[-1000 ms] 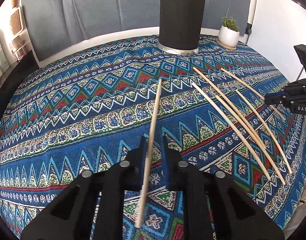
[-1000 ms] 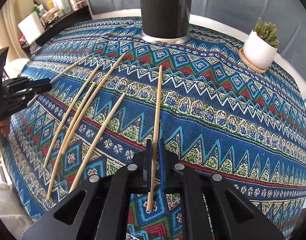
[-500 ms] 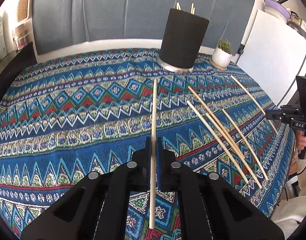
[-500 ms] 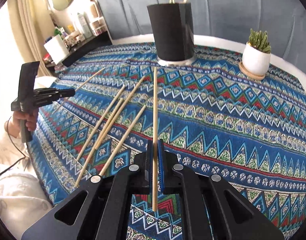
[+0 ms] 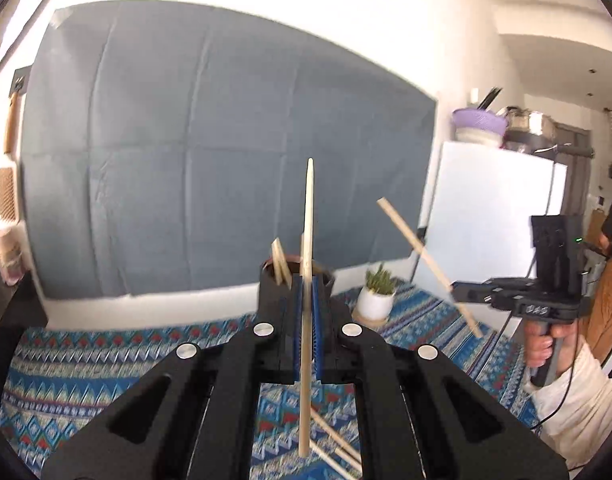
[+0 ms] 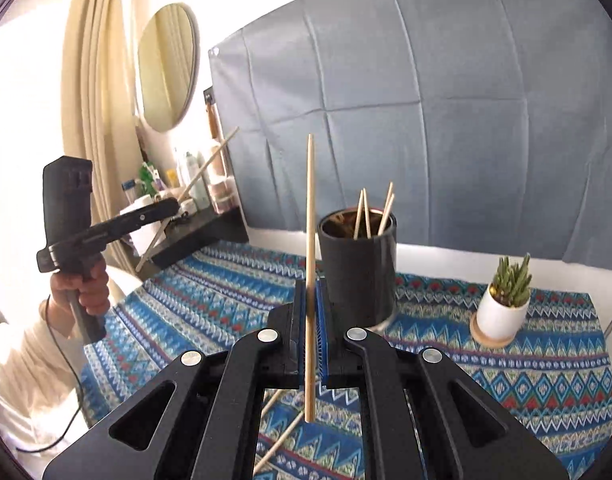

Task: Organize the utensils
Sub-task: 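Lift the chopstick with the right gripper and lower it into the holder, then open the right gripper and move it back down to the loose chopsticks, then grasp a fifth wooden chopstick with the right gripper, then carry the chopstick with the right gripper and lower it into the holder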

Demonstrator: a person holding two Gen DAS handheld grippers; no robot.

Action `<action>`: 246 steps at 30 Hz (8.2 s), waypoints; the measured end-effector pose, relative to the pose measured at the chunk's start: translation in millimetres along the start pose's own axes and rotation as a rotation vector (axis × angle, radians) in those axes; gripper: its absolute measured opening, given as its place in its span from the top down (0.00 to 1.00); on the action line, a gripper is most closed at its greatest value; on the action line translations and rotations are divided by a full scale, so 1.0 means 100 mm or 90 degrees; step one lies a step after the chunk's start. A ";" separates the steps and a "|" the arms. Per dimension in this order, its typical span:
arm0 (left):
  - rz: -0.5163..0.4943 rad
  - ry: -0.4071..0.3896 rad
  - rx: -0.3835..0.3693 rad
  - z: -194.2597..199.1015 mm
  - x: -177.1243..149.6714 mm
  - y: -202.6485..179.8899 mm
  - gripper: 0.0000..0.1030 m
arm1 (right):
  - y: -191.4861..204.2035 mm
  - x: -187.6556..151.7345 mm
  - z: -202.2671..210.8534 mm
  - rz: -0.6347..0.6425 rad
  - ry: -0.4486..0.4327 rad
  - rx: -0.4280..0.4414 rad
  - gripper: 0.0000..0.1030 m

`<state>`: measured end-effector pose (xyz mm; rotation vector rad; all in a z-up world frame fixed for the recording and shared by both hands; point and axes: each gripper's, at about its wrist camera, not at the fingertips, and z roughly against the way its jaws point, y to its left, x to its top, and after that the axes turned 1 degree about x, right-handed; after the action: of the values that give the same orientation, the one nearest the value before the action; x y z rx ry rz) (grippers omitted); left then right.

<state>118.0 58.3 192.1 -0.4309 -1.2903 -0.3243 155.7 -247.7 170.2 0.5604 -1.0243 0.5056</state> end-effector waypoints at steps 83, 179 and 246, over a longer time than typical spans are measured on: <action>0.068 -0.047 0.138 -1.83 -0.42 0.46 0.36 | -0.49 -0.03 -1.45 -0.017 -0.123 -0.126 0.93; -0.001 0.462 0.180 -0.72 -2.01 -0.46 0.06 | 0.37 -1.80 -0.63 -0.001 0.337 -0.161 0.08; 0.114 -0.033 0.065 -0.67 0.46 0.32 0.95 | -0.32 0.79 -0.31 -0.149 -0.195 -0.064 0.96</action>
<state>201.5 54.6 218.4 -0.4672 -1.3029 -0.0966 230.4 -241.5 221.7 0.6715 -1.2489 0.1610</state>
